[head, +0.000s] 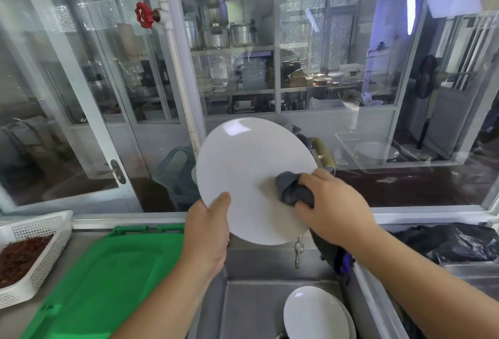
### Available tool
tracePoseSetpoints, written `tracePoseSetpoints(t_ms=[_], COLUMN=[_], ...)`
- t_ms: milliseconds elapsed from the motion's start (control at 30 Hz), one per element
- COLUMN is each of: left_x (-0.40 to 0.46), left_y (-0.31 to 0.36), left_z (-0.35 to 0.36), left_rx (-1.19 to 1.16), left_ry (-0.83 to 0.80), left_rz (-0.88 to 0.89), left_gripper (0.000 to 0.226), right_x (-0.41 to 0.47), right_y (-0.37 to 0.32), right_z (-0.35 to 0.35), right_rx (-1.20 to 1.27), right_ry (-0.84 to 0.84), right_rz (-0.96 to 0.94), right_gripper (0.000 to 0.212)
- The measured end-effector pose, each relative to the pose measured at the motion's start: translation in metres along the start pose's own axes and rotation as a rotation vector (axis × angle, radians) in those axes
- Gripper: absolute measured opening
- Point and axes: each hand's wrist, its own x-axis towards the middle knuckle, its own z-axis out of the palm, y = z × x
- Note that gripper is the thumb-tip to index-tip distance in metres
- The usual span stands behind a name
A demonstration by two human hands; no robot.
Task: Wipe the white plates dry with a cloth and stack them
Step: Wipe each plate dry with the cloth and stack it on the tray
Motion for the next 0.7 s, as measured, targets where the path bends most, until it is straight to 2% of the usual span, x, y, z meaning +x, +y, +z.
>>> tracePoseSetpoints(t_ms=[133, 267, 333, 433, 533, 700], left_x=[-0.011, -0.02, -0.022, -0.023, -0.021, -0.018], left_y=[-0.01, -0.014, -0.014, -0.013, -0.013, -0.014], left_z=[0.0, 0.007, 0.011, 0.017, 0.018, 0.013], left_rx=[0.128, 0.249, 0.31, 0.338, 0.32, 0.313], left_ry=[-0.064, -0.123, -0.173, -0.186, -0.186, -0.194], left_rz=[0.019, 0.028, 0.045, 0.06, 0.092, 0.166], left_gripper=[0.025, 0.028, 0.028, 0.028, 0.027, 0.035], right_x=[0.029, 0.063, 0.071, 0.068, 0.05, 0.018], right_y=[0.019, 0.012, -0.004, -0.031, -0.05, -0.041], right_z=[0.003, -0.001, -0.005, -0.008, 0.003, 0.023], right_rx=[-0.011, 0.007, 0.053, 0.079, 0.239, 0.142], right_ry=[0.078, 0.172, 0.195, 0.216, 0.153, 0.11], right_rz=[0.151, 0.153, 0.087, -0.111, -0.296, -0.37], right_gripper=[0.021, 0.027, 0.029, 0.026, 0.027, 0.055])
